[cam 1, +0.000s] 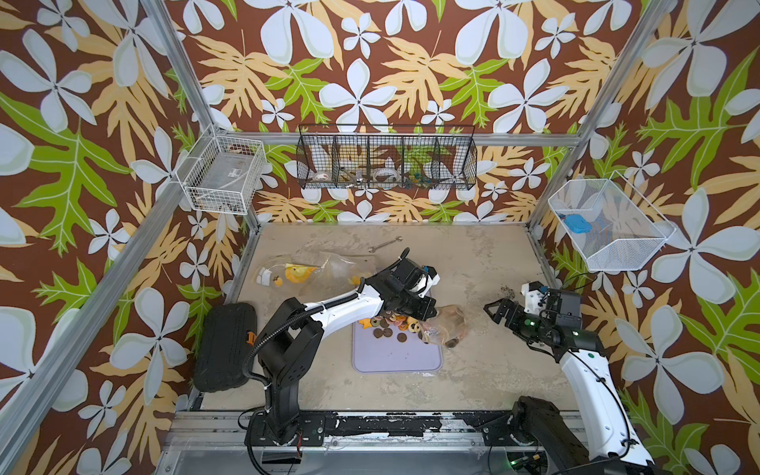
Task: Pour cookies out of the ziploc bag
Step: Adjust the ziploc bag at the center of the board.
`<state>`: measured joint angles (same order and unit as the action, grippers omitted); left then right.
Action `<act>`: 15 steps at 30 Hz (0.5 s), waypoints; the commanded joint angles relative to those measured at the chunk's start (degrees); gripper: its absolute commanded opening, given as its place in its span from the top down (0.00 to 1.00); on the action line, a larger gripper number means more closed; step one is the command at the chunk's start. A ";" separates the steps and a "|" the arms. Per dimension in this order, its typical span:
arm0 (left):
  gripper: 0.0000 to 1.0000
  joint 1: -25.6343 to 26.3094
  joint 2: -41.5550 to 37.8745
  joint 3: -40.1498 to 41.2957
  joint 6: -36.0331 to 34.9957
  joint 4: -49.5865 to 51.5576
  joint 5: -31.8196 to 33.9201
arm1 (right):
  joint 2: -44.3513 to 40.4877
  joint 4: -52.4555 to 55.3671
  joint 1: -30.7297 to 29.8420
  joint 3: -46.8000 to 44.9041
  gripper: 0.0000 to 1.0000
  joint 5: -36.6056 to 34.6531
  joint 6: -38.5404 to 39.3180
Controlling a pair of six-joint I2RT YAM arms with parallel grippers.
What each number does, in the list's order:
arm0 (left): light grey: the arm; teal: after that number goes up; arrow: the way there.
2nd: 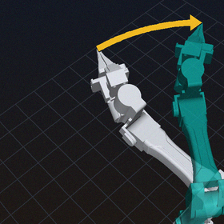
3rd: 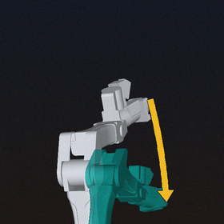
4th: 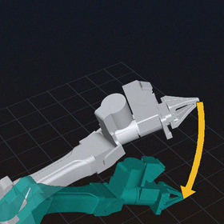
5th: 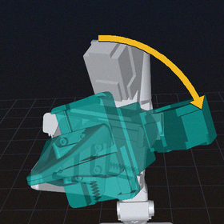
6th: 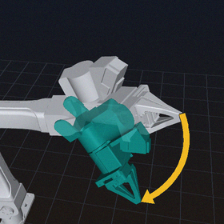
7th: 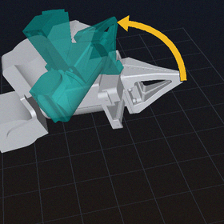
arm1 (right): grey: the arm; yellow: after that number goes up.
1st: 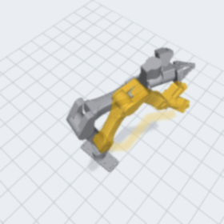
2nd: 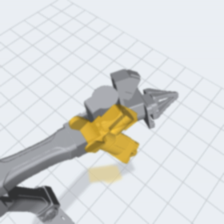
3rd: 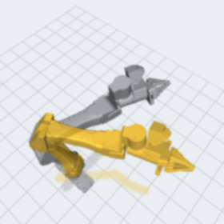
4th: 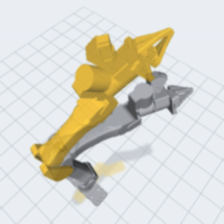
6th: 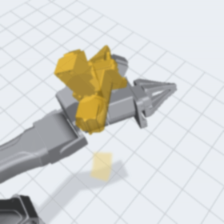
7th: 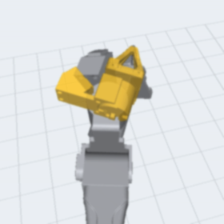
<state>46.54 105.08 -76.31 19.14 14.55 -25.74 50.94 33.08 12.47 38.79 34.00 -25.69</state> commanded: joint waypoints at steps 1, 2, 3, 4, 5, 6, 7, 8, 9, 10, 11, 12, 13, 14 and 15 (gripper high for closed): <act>1.00 -0.14 -1.35 0.68 0.29 -4.52 -1.05 | 0.82 -4.53 0.01 -1.24 0.00 6.24 -1.89; 1.00 -0.14 -1.29 0.20 0.22 -4.46 -0.94 | 1.60 -5.28 0.03 -1.68 0.00 7.22 -2.20; 1.00 -0.14 -1.00 -0.60 0.25 -4.31 -0.88 | 2.34 -5.24 0.02 -1.63 0.00 7.68 -2.13; 1.00 -0.19 -0.44 -1.95 0.34 -4.05 -1.08 | 3.13 -4.69 0.09 -1.28 0.00 7.49 -1.68; 1.00 -0.15 0.50 -3.95 0.50 -3.71 -1.33 | 3.78 -3.74 0.10 -0.50 0.00 6.84 -1.02; 1.00 -0.14 1.54 -5.65 0.70 -3.38 -1.69 | 4.01 -3.07 0.02 -0.07 0.00 5.83 -0.53; 1.00 -0.14 2.99 -8.50 0.73 -2.35 -2.21 | 3.89 -2.09 0.02 0.70 0.00 4.01 -0.16; 1.00 -0.14 4.81 -11.73 0.75 -1.21 -2.90 | 3.69 -1.43 0.05 1.22 0.00 2.48 -0.06; 1.00 -0.07 6.27 -14.36 0.88 -0.34 -3.57 | 3.35 -1.13 0.09 1.52 0.00 1.54 -0.06; 1.00 -0.05 7.82 -17.31 1.23 0.54 -4.34 | 3.25 -0.66 0.10 1.84 0.00 0.77 0.01; 1.00 0.02 9.09 -19.76 1.59 1.24 -5.18 | 3.15 -0.33 0.08 2.09 0.00 0.26 0.03; 1.00 0.17 9.86 -21.83 1.86 1.84 -5.81 | 3.24 -0.21 0.06 2.16 0.00 0.10 0.03; 1.00 0.49 10.27 -23.59 1.96 2.47 -5.95 | 3.29 -0.06 0.05 2.19 0.00 0.09 -0.05; 1.00 0.80 10.11 -24.57 1.96 2.83 -6.01 | 3.49 -0.05 0.03 2.11 0.00 0.03 0.03; 1.00 1.13 9.62 -24.86 1.96 2.95 -6.24 | 3.66 0.05 0.10 2.08 0.00 0.03 0.07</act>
<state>46.98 115.15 -99.22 20.71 16.38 -29.34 54.35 31.99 12.49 40.62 35.46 -26.28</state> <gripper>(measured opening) 0.052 0.997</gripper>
